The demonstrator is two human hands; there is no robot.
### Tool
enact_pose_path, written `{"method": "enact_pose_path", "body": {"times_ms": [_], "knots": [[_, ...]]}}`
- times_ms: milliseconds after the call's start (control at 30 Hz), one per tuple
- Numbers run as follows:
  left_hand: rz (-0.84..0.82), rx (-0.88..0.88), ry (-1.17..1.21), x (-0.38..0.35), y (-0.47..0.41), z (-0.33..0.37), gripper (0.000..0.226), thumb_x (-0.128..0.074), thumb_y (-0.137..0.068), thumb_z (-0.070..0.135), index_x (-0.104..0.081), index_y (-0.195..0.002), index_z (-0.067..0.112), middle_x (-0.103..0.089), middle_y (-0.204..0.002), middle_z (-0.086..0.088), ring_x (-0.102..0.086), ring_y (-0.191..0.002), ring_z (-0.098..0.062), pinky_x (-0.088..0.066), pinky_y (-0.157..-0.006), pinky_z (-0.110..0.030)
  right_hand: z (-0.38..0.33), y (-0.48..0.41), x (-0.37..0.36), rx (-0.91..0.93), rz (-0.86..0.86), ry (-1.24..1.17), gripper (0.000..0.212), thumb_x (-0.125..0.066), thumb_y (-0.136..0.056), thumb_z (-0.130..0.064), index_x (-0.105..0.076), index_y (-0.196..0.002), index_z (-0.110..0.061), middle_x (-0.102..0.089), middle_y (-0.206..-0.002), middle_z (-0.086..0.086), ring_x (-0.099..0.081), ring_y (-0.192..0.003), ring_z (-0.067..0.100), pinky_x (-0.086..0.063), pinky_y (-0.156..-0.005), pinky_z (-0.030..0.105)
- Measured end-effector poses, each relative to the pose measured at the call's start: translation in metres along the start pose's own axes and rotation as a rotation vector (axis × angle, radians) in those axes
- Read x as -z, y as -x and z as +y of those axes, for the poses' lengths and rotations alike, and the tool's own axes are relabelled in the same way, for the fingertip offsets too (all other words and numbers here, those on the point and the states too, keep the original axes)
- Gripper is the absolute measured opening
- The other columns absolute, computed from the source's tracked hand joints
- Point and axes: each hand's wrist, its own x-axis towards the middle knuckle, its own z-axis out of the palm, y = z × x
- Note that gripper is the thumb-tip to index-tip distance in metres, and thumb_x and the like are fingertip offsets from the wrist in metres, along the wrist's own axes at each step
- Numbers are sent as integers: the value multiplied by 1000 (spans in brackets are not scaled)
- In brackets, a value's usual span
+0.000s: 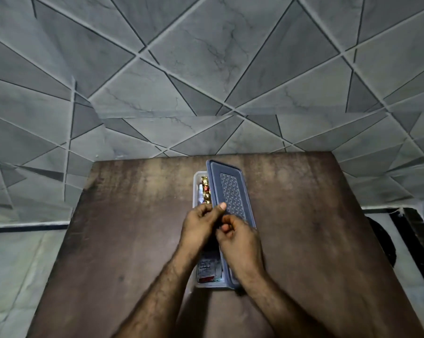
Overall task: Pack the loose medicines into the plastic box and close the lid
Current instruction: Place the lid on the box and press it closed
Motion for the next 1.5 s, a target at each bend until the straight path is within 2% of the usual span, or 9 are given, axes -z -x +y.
{"method": "enact_pose_path", "body": {"times_ms": [167,233,300,367,600,800,933,1333,1500], "knots": [[105,34,-17,10,-9,-12,25,-72,-83,10,-58,-63,13,-56,-47,7,-46,-41,-7,-36,-47,-20,3,-7,5,-22,-135,-71,18,-70,-83,-18,-72,-101,-20,-73,-88,-3,-66,-78,10,-54,-82,28],[126,39,-26,18,-11,-15,19,-75,-79,17,-62,-69,7,-63,-56,2,-54,-50,-14,-46,-52,-25,14,-14,11,5,-69,-49,19,-70,-83,-19,-72,-102,-19,-73,-92,1,-66,-80,13,-55,-84,33],[135,47,-39,25,-14,-19,32,-78,-68,31,-70,-85,5,-76,-79,-9,-71,-73,-27,-59,-73,-41,27,-23,18,2,0,41,24,-68,-83,-21,-71,-107,-19,-71,-101,4,-67,-90,18,-54,-88,35],[172,72,-74,32,-21,-24,44,-81,-61,39,-74,-95,12,-79,-88,-8,-74,-87,-31,-58,-86,-51,38,-31,25,-56,1,167,35,-67,-83,-26,-66,-118,-19,-67,-114,8,-64,-106,26,-50,-95,36],[262,25,-306,41,-26,-16,33,-78,-71,38,-75,-98,19,-79,-83,4,-74,-82,-14,-59,-84,-40,55,-37,25,-216,-55,39,34,-66,-87,-18,-64,-119,-11,-72,-110,8,-65,-101,22,-43,-80,22],[328,-46,-578,41,-21,-11,27,-66,-85,33,-74,-108,21,-77,-102,2,-71,-97,-19,-54,-89,-33,58,-40,19,-252,-7,-30,31,-69,-83,-14,-68,-113,-12,-74,-99,5,-63,-86,14,-42,-78,20],[325,-3,-567,44,-17,-15,32,-68,-84,30,-71,-115,21,-76,-109,0,-69,-102,-19,-52,-94,-33,58,-40,20,-254,-6,-67,30,-69,-82,-10,-69,-112,-11,-69,-87,-1,-64,-83,15,-42,-76,19],[262,64,-492,52,-22,-22,27,-75,-81,21,-74,-107,15,-77,-100,-2,-72,-95,-18,-54,-92,-32,60,-40,21,-227,-53,-99,30,-71,-82,-12,-70,-112,-14,-68,-87,-8,-65,-83,11,-46,-79,20],[241,94,-465,53,-23,-24,27,-76,-80,22,-75,-106,14,-78,-98,-4,-73,-90,-20,-56,-92,-40,68,-40,19,-265,-70,-162,29,-71,-82,-13,-71,-110,-18,-74,-90,-6,-70,-83,12,-58,-85,38]]}}
